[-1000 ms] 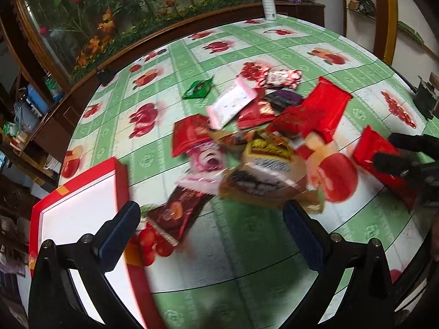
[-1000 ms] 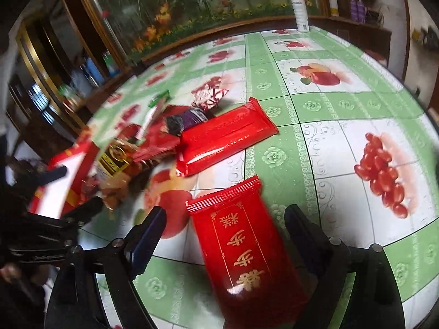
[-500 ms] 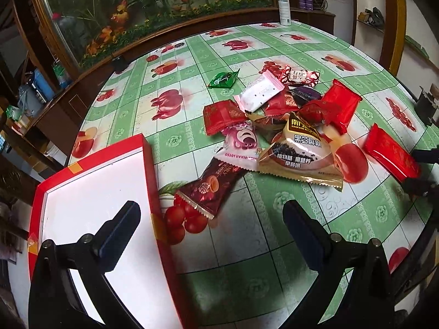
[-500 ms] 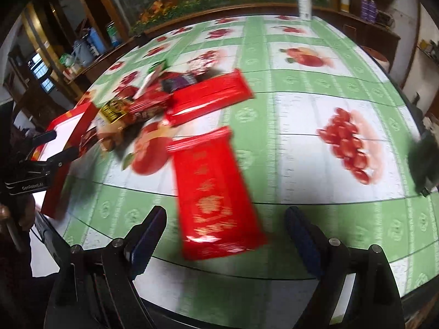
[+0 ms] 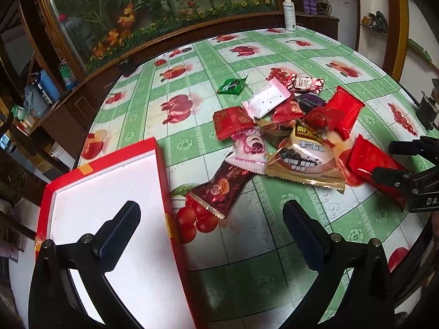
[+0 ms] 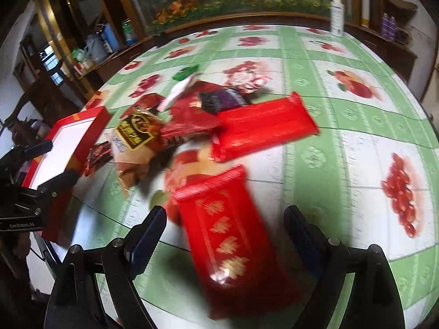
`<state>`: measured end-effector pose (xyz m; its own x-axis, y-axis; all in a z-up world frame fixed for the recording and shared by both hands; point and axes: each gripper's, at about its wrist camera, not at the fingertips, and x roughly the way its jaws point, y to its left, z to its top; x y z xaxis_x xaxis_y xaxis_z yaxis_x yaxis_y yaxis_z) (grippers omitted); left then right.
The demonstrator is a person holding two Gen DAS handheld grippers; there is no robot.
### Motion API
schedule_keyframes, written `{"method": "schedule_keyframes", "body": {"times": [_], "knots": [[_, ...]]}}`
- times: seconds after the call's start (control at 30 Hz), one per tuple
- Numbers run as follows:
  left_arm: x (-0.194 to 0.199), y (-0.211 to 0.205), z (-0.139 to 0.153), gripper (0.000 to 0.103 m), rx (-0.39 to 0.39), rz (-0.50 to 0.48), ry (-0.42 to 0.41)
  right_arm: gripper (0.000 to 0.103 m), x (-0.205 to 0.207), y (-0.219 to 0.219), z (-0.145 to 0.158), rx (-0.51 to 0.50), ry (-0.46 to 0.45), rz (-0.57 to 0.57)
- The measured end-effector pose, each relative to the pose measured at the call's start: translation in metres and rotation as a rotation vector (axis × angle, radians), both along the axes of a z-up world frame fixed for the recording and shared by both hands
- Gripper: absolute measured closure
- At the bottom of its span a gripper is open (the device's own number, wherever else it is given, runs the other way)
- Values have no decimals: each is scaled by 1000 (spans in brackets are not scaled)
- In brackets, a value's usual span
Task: Organize snacks
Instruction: 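Grasp the gold-and-brown snack bag with the left gripper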
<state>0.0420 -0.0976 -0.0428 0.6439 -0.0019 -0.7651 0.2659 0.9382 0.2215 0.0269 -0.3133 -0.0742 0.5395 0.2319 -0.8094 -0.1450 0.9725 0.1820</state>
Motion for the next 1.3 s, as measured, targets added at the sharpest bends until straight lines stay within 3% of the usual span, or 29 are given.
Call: {"method": "schedule_keyframes", "body": {"times": [0.17, 0.37, 0.67, 0.93, 1.03, 1.1, 1.2, 1.23, 1.3], "knots": [[0, -10, 0, 0, 19, -21, -9, 13, -13, -12, -1, -30, 52, 24], [-1, -18, 2, 0, 32, -34, -15, 8, -11, -8, -4, -82, 53, 51], [17, -46, 3, 0, 70, -52, -29, 10, -5, 0, -6, -130, 40, 74], [38, -78, -8, 0, 64, -82, -10, 12, -7, 10, -8, -182, -4, 78], [43, -74, -12, 0, 7, -92, 14, 14, -5, 10, -8, -183, -10, 74], [45, -72, -14, 7, -36, -109, 32, 16, -4, 11, -7, -184, -12, 72], [48, -74, -20, 38, -99, -156, 101, 36, -3, 13, -4, -180, -24, 70], [49, -75, -23, 40, -97, -154, 112, 45, -3, 14, -3, -178, -25, 66], [49, -72, -25, 44, -125, -153, 109, 50, -2, 15, -3, -176, -28, 56]]}}
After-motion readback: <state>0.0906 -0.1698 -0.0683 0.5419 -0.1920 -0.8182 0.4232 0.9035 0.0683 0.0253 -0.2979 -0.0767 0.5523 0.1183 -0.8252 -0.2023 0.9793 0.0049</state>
